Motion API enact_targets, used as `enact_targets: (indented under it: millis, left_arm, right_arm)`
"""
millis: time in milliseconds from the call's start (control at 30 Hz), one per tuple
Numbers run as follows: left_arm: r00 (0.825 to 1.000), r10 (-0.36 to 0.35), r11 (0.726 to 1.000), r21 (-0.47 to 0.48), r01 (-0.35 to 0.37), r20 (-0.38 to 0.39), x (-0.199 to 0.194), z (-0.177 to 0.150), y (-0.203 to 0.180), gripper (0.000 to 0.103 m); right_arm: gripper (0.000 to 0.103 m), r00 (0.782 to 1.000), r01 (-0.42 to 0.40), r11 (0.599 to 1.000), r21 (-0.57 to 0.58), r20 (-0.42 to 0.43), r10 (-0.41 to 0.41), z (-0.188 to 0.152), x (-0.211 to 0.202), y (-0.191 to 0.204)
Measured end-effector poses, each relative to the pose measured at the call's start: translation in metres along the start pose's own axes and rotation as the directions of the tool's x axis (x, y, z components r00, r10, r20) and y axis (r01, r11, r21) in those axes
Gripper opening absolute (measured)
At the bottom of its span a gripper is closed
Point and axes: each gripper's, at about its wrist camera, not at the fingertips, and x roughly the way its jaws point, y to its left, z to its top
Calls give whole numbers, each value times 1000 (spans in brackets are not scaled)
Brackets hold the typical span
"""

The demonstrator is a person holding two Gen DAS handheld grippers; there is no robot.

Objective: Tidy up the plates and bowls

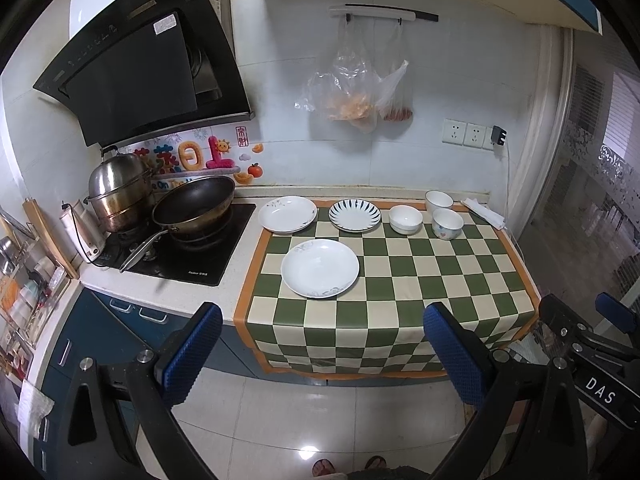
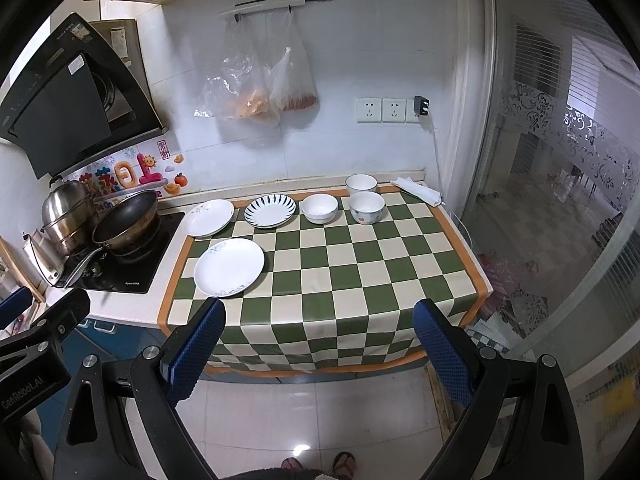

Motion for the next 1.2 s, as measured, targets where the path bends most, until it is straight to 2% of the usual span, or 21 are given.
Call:
enact_targets:
  millis: [1200]
  left_arm:
    - [1000, -1, 1000, -3, 1, -7, 8, -1, 8, 103]
  right_arm:
    - [97, 1000, -5, 1000, -4, -14, 5, 1, 8, 5]
